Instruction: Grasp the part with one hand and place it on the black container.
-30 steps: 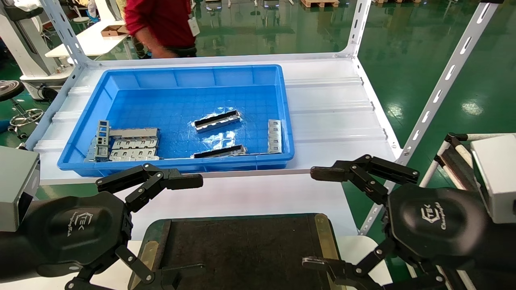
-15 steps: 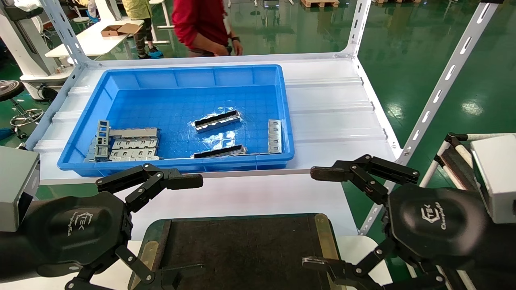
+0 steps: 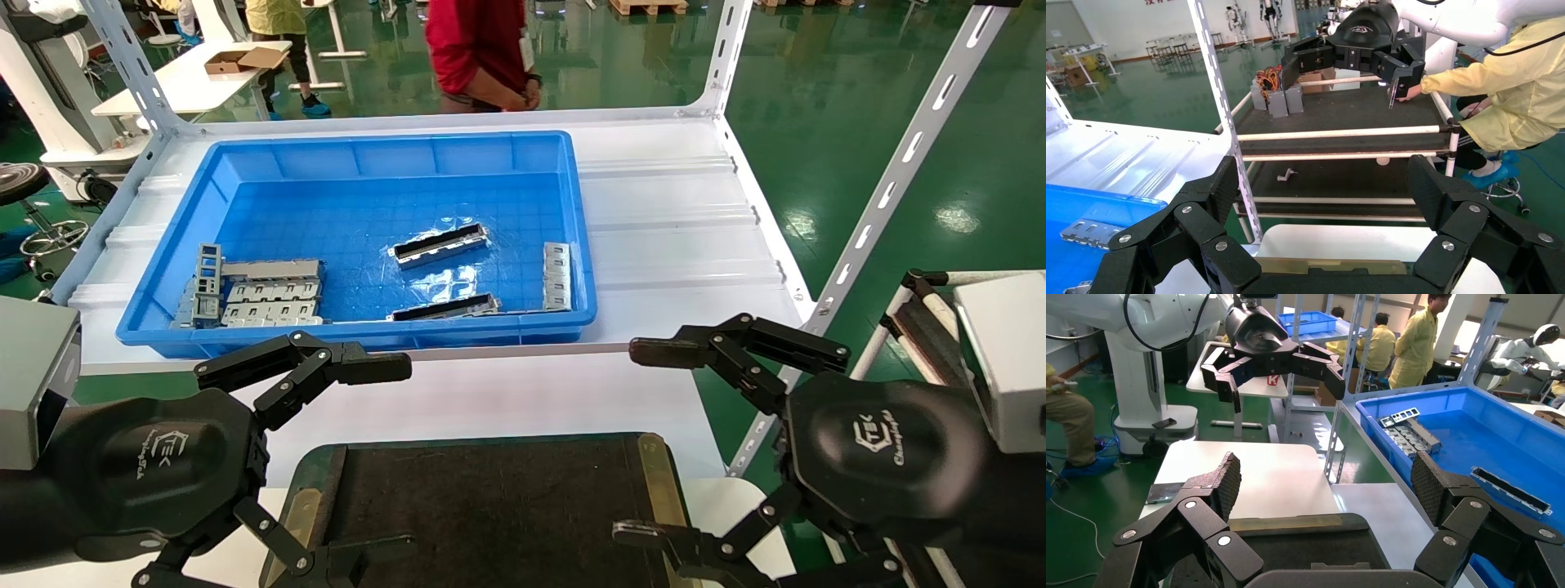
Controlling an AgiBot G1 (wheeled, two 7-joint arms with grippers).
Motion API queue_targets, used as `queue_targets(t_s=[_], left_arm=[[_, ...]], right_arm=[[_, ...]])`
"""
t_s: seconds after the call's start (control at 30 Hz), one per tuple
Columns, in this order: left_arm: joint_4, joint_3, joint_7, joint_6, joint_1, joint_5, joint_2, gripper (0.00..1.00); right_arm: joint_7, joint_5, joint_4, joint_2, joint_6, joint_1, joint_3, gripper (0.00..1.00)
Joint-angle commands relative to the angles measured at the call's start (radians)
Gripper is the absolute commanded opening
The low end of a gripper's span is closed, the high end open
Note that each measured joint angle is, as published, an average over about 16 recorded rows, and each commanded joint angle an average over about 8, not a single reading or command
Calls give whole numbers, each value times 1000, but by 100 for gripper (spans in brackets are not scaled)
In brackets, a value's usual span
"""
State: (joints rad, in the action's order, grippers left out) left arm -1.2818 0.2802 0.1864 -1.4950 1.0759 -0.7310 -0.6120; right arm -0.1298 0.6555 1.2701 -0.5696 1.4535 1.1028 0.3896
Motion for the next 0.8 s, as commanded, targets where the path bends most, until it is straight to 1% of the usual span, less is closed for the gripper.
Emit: queue_targets(t_s=[0.03,0.47,0.8], left_arm=[[0,0,0,0,0,0,0,100],[5,6,-6,7,14,-21,-4,100],[68,29,-42,66,73,-113,-54,100]], right_arm=[[0,0,0,0,0,0,0,100],[0,0,0,0,0,0,0,100],[0,0,0,0,0,0,0,100]])
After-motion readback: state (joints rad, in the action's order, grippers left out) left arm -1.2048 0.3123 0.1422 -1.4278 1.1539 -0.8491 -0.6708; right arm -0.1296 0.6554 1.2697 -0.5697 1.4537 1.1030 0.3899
